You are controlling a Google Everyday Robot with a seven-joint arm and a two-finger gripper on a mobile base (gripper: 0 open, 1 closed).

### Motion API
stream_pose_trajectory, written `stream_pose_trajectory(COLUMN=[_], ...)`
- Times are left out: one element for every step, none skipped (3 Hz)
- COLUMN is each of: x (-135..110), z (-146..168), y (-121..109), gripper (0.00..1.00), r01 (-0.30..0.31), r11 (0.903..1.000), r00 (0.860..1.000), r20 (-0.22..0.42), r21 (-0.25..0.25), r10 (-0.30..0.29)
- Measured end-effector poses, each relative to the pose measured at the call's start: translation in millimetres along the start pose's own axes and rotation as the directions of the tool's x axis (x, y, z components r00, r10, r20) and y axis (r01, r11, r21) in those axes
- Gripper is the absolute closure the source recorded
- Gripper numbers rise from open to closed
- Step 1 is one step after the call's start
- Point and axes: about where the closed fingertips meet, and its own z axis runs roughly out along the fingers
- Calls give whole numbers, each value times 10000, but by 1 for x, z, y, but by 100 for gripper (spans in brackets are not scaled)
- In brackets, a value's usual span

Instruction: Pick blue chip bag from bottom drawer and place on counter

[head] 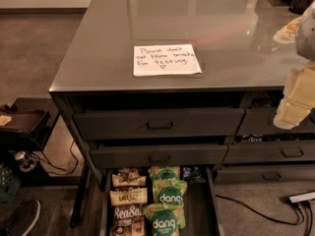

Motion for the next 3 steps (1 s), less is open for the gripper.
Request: stream_pose_trajectory(x=[0, 0, -2], z=[0, 14, 44], y=[0, 8, 38], gripper=[0, 0, 0], r01=[0, -14, 201], r11=[10000, 10000, 9997], r00=[10000, 9992, 9910], r20=[0, 388, 1326], r21=[0, -72, -110], r10=[0, 17, -185])
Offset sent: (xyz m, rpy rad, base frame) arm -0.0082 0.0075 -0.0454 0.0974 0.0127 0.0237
